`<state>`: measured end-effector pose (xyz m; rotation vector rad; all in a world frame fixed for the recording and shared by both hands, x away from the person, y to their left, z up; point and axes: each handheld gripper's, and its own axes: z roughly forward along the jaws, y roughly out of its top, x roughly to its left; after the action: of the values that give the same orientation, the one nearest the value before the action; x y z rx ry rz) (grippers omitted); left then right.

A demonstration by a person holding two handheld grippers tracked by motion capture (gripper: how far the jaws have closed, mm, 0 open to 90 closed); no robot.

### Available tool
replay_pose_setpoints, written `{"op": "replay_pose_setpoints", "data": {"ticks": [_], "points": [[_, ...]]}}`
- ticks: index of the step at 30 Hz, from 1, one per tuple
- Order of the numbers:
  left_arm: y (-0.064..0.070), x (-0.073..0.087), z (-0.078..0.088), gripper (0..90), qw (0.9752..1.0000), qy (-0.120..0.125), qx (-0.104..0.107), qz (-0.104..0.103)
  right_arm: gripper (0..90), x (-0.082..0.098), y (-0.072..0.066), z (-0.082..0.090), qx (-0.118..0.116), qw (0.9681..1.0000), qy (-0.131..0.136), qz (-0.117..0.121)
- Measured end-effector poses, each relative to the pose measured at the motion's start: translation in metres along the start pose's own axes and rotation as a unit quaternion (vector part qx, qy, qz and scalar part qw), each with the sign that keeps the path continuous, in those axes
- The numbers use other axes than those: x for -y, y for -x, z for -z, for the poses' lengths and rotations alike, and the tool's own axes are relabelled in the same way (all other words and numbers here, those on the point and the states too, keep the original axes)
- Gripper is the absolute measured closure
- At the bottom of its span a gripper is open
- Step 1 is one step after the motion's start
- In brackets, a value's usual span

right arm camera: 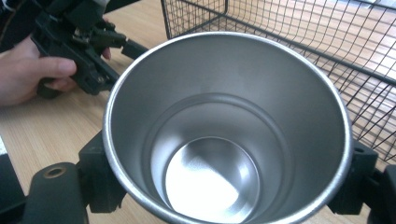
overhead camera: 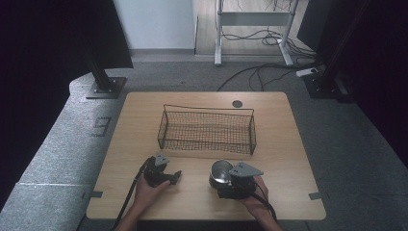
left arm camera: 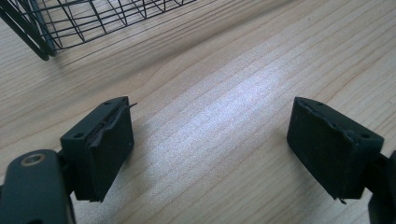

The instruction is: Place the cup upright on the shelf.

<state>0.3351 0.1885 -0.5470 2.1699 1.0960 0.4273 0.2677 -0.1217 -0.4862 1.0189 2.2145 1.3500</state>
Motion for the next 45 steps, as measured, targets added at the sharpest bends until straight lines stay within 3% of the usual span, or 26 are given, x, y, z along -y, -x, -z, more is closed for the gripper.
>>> {"op": "replay_pose_setpoints", "data": {"ticks": [15, 23, 45], "points": [[0.003, 0.001, 0.001, 14.8, 1.0000, 0.000, -0.002, 0.001, 18.4, -0.022, 0.001, 0.010, -0.004, 0.9998, 0.020, -0.001], [0.003, 0.001, 0.001, 14.8, 1.0000, 0.000, -0.002, 0.000, 18.3, -0.045, 0.010, 0.016, 0.001, 0.9994, 0.034, -0.007], [0.003, 0.001, 0.001, 14.8, 1.0000, 0.000, -0.002, 0.001, 18.4, -0.082, 0.024, 0.016, 0.004, 0.9989, 0.044, -0.012]]}}
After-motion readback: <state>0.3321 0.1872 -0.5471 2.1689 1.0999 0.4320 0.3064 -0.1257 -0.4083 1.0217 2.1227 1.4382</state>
